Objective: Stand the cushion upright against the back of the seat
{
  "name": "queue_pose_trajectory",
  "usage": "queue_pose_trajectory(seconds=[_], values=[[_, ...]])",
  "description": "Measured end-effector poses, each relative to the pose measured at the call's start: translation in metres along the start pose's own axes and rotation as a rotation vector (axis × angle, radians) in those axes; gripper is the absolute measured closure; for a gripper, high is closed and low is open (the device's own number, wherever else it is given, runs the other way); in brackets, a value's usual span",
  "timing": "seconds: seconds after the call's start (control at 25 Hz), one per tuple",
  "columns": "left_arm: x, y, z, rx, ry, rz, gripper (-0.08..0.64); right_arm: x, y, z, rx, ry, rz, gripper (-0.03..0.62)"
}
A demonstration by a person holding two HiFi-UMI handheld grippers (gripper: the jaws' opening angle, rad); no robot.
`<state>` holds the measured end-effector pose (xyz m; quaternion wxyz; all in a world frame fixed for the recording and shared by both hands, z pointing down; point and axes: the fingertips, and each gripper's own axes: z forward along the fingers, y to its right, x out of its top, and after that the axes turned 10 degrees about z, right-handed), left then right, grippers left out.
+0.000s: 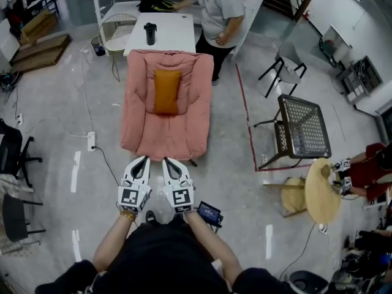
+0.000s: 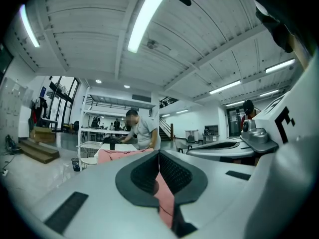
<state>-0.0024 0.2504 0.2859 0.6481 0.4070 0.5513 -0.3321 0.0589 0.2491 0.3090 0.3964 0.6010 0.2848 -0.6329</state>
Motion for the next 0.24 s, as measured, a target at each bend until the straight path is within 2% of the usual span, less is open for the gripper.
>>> queue_pose_trajectory(seconds=[0.24], values=[[-0.005,-0.014,0.005,-0.006,0.018,-0.020,0.548,0.001,-0.003,0.017,0.006,0.003,-0.013,0.577]])
